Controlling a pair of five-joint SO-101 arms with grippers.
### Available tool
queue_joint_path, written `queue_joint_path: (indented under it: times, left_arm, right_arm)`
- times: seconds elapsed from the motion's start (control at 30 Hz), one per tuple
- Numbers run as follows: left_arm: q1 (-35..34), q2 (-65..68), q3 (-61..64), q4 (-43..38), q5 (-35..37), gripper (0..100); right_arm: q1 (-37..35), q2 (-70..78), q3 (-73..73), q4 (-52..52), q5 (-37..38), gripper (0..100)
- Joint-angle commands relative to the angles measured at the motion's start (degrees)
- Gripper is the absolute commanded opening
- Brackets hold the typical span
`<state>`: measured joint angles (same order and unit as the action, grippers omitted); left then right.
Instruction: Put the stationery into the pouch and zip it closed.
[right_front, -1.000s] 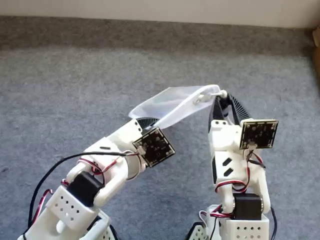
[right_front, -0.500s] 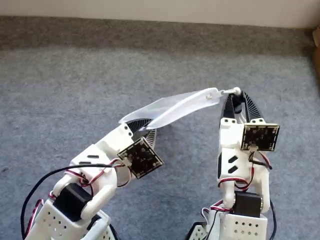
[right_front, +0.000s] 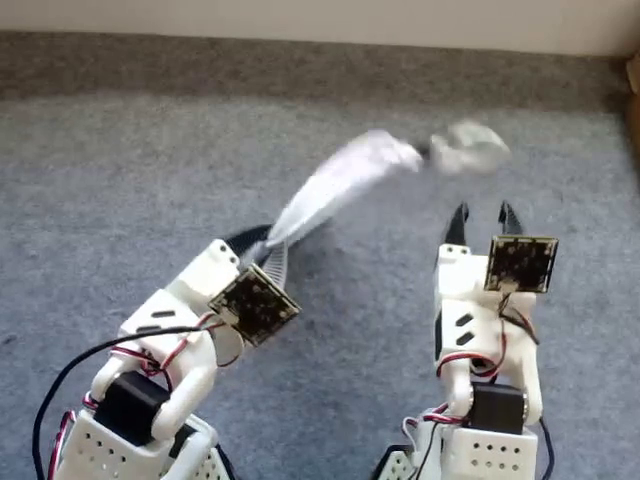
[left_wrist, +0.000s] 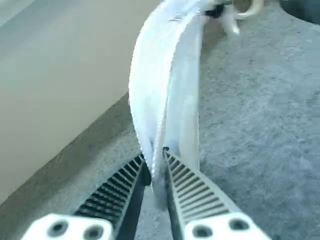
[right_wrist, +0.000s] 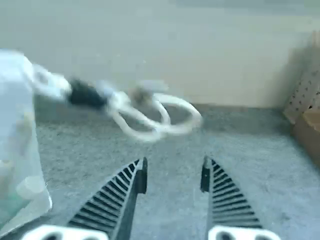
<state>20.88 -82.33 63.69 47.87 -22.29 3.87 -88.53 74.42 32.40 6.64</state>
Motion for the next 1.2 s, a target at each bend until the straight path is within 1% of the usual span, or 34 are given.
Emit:
queue_joint_path:
  times: [0.0, 0.07, 0.17, 0.27, 0.33, 0.47, 0.63, 0.73, 0.8, 0.97, 1.07, 1.17]
  left_arm:
    - [-5.41, -1.27, -0.66, -2.9, -0.09, 0]
    - [-7.25, -1.36, -1.01, -2.99, -0.35, 0]
    - [-10.15, -1.36, -1.89, -3.25, -3.87, 0]
    - [-12.88, -1.36, -2.07, -5.54, -6.51, 0]
    - [-14.02, -1.36, -2.07, -7.03, -8.7, 0]
    - [-15.69, -1.36, -2.07, -7.3, -11.52, 0]
    - [-19.91, -1.36, -1.98, -7.3, -12.22, 0]
    - [-19.82, -1.36, -1.54, -7.03, -12.13, 0]
    - [-18.51, -1.36, -1.01, -6.42, -11.96, 0]
    - [-14.73, -1.36, 0.48, -2.64, -11.78, 0]
    - [-13.49, -1.36, 1.27, -1.76, -8.7, 1]
    - [-13.32, -1.36, 1.98, -1.05, -7.47, 1]
  right_arm:
    - [-2.42, -1.1, -1.36, 2.51, -2.55, 19.8]
    - [-3.47, -1.1, -1.36, 2.59, -2.55, 19.8]
    - [-4.09, -1.1, -1.27, 2.59, -2.55, 19.8]
    - [-4.44, -1.1, -1.27, 2.59, -2.55, 19.8]
    - [-4.88, -1.1, -1.27, 2.59, -2.55, 19.8]
    - [-5.49, -1.1, -1.27, 2.95, -2.55, 19.8]
    - [-5.58, -1.1, -1.36, 7.43, -2.55, 19.8]
    - [-5.58, -1.1, -1.36, 9.1, -2.55, 19.8]
    - [-5.76, -1.1, -1.36, 10.07, -2.55, 19.8]
    - [-9.19, -1.1, -1.36, 13.67, -2.55, 19.8]
    - [-9.98, -1.1, -1.27, 14.02, -2.55, 19.7]
    - [-9.98, -1.1, -1.19, 14.02, -2.55, 14.6]
